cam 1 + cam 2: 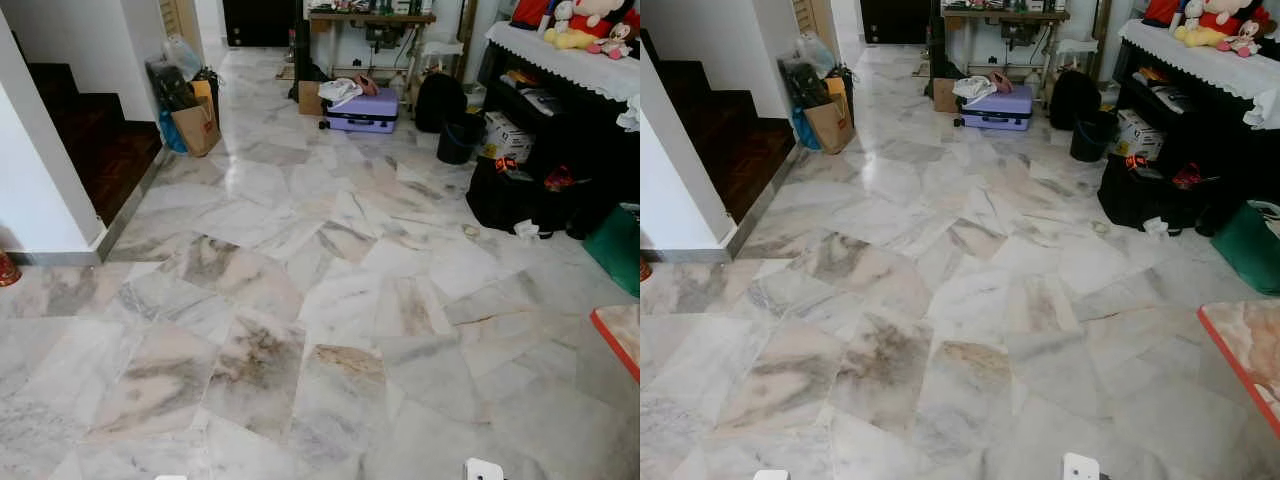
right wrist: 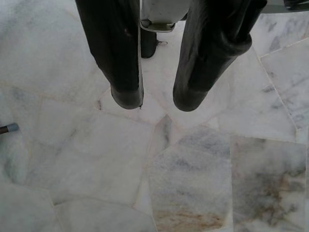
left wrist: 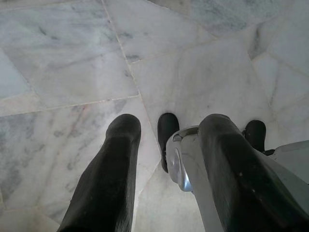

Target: Hang hanger

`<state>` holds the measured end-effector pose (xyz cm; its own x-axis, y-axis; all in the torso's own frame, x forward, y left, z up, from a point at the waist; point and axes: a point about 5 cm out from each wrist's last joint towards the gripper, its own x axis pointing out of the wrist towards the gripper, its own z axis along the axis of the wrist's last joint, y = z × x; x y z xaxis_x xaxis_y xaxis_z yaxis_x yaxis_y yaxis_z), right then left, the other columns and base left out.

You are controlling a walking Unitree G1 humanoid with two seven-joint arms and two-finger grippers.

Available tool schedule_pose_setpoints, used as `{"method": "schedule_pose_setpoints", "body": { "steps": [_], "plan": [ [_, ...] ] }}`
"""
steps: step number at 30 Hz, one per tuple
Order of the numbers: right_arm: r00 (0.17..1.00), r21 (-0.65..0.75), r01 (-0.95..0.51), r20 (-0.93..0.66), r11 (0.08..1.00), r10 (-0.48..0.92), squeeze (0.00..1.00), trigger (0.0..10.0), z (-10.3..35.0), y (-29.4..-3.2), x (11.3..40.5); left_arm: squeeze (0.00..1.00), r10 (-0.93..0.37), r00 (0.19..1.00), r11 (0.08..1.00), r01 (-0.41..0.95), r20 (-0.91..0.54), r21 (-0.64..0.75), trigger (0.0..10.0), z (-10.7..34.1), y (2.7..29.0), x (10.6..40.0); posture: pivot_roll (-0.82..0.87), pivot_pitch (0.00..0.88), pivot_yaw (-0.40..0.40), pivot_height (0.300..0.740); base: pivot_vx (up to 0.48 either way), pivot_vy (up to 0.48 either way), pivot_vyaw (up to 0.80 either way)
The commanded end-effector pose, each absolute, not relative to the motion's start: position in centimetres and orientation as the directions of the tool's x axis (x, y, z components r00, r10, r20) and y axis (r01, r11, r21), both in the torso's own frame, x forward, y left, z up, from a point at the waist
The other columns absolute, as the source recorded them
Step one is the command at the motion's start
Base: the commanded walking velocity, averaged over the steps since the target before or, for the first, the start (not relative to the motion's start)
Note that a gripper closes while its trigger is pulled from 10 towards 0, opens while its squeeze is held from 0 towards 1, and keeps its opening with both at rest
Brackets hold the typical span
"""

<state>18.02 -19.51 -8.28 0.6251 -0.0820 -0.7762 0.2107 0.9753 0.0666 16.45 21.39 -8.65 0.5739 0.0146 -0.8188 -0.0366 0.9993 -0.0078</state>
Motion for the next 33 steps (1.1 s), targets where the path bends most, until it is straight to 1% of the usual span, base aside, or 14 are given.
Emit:
{"method": "schedule_pose_setpoints", "body": {
  "steps": [1, 3, 5, 7, 14, 17, 19, 23, 27, 33],
  "plan": [
    [0.568, 0.194, 0.159, -0.820, 0.968, 0.071, 0.00, 10.0, -9.8, -16.5, 15.0, 0.00, 0.091, 0.545, 0.990, -0.137, -0.833, 0.019, 10.0, -8.6, 24.0, 15.3, 0.21, 0.000, -0.044, 0.740, 0.000, 0.000, 0.00],
    [0.568, 0.194, 0.159, -0.820, 0.968, 0.071, 0.00, 10.0, -9.8, -16.5, 15.0, 0.00, 0.091, 0.545, 0.990, -0.137, -0.833, 0.019, 10.0, -8.6, 24.0, 15.3, 0.21, 0.000, -0.044, 0.740, 0.000, 0.000, 0.00],
    [0.568, 0.204, 0.166, -0.819, 0.965, 0.075, 0.00, 10.0, -9.8, -16.7, 15.2, 0.00, 0.121, 0.571, 0.990, -0.126, -0.812, 0.059, 10.0, -8.4, 23.9, 15.6, 0.21, 0.000, -0.054, 0.740, 0.000, 0.000, 0.00],
    [0.571, 0.208, 0.168, -0.817, 0.964, 0.077, 0.00, 10.0, -9.7, -16.8, 15.3, 0.00, 0.128, 0.580, 0.990, -0.126, -0.805, 0.067, 10.0, -8.3, 23.9, 15.8, 0.22, 0.000, -0.053, 0.740, 0.000, 0.000, 0.00],
    [0.578, 0.215, 0.172, -0.812, 0.961, 0.078, 0.00, 10.0, -9.7, -16.7, 15.3, 0.00, 0.131, 0.593, 0.990, -0.121, -0.794, 0.072, 10.0, -8.2, 24.0, 16.1, 0.22, 0.000, -0.052, 0.740, 0.000, 0.000, 0.00],
    [0.584, 0.222, 0.175, -0.807, 0.959, 0.080, 0.00, 10.0, -9.7, -16.7, 15.3, 0.00, 0.128, 0.613, 0.991, -0.117, -0.780, 0.070, 10.0, -8.0, 23.9, 16.4, 0.22, 0.000, -0.041, 0.740, 0.000, 0.000, 0.00],
    [0.589, 0.223, 0.183, -0.805, 0.957, 0.075, 0.00, 10.0, -9.6, -16.7, 15.3, 0.00, 0.116, 0.624, 0.993, -0.102, -0.773, 0.066, 10.0, -7.9, 23.7, 16.6, 0.23, 0.000, -0.039, 0.740, 0.000, 0.000, 0.00],
    [0.605, 0.231, 0.211, -0.794, 0.950, 0.059, 0.00, 10.0, -9.6, -16.3, 15.4, 0.00, 0.076, 0.637, 0.997, -0.036, -0.767, 0.069, 10.0, -7.7, 23.4, 17.1, 0.22, 0.000, -0.010, 0.740, 0.000, 0.000, 0.00],
    [0.608, 0.235, 0.228, -0.793, 0.945, 0.050, 0.00, 10.0, -9.6, -16.0, 15.4, 0.00, 0.056, 0.635, 0.996, 0.020, -0.770, 0.090, 10.0, -7.6, 23.2, 17.4, 0.21, 0.000, 0.004, 0.740, 0.000, 0.000, 0.00],
    [0.602, 0.219, 0.245, -0.798, 0.944, 0.029, 0.00, 10.0, -9.7, -16.0, 15.3, 0.00, 0.052, 0.643, 0.995, 0.033, -0.764, 0.096, 10.0, -7.5, 22.9, 17.9, 0.20, 0.000, -0.002, 0.740, 0.000, 0.000, 0.00]
  ]
}}
